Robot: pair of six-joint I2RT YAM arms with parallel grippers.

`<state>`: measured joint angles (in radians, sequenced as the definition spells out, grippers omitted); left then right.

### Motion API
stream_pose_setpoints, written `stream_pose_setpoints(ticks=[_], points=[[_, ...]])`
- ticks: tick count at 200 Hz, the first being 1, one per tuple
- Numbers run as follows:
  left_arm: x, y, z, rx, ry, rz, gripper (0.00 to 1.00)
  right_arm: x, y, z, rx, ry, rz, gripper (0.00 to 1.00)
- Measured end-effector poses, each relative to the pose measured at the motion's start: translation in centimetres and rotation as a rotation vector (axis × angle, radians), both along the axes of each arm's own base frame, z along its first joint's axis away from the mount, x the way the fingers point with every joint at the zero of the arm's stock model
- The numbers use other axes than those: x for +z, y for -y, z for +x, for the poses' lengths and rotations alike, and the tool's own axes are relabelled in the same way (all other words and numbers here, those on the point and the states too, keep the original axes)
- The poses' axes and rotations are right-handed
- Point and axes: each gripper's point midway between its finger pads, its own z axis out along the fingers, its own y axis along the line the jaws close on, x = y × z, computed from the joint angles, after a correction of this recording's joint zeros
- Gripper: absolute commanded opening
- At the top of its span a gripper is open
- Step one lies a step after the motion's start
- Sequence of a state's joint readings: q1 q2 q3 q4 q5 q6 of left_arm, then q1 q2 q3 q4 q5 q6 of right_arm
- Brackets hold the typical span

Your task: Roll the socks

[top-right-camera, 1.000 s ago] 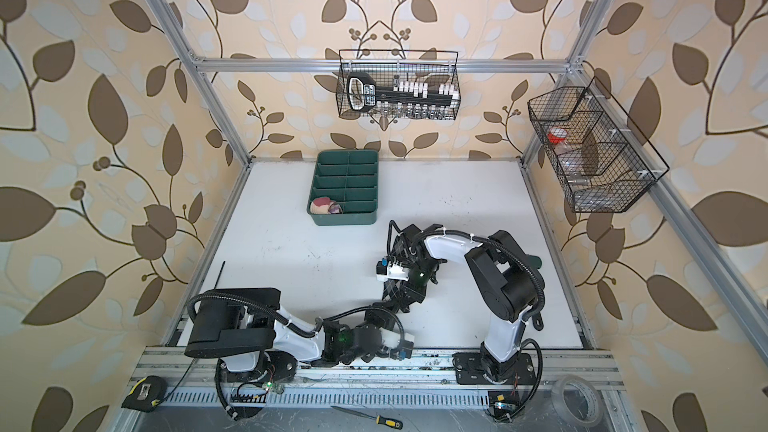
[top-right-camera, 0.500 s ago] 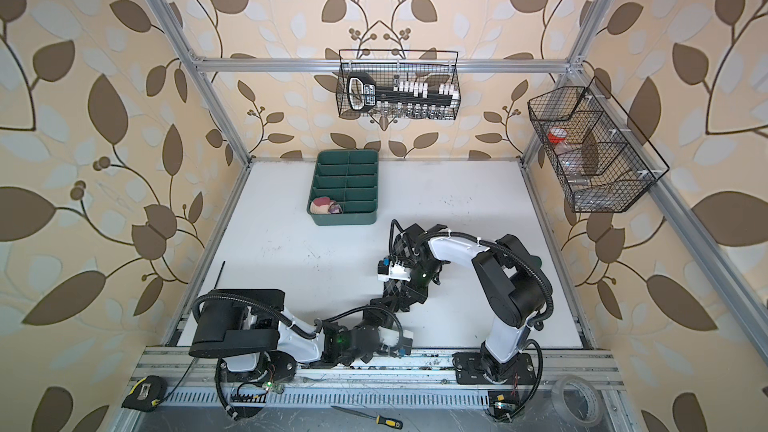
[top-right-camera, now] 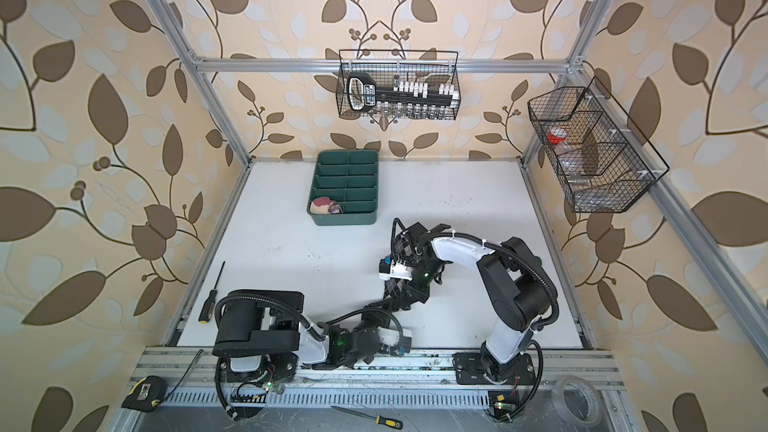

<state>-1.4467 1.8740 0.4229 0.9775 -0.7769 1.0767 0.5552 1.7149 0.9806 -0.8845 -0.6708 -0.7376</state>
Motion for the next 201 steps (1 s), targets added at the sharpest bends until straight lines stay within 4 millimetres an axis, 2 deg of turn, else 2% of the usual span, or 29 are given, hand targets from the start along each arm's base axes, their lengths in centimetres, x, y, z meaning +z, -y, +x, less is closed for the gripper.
stream_pose_setpoints(ticks=[18,53,85,110,128,161,178,201], points=[[0.0,-0.1,0.1,0.006,0.004,0.005,0.15,-0.1,0.1,-0.1,0.000,-0.002,-0.001,0.00],[-0.1,-0.4,0.1,0.012,0.000,0.019,0.09,-0.2,0.0,0.1,-0.003,0.007,0.002,0.10],[-0.2,-0.7,0.0,0.011,-0.006,0.043,0.08,-0.3,0.0,0.2,-0.020,0.008,-0.009,0.36],[-0.5,-1.3,-0.6,-0.002,-0.071,0.083,0.08,-0.5,0.3,0.4,-0.022,0.032,-0.019,0.47],[0.3,-1.3,-1.1,-0.012,-0.169,0.066,0.08,-0.1,0.5,0.4,-0.020,0.072,-0.014,0.56],[1.8,-0.7,-1.5,-0.015,-0.329,0.031,0.08,2.6,0.8,1.7,-0.030,0.244,0.029,0.58],[0.9,-1.1,-2.2,-0.010,-0.418,0.055,0.09,4.5,1.1,3.1,-0.056,0.389,0.058,0.59],[-0.5,-2.0,-3.1,0.015,-0.524,0.088,0.09,6.9,2.7,5.3,-0.135,0.619,0.060,0.59]])
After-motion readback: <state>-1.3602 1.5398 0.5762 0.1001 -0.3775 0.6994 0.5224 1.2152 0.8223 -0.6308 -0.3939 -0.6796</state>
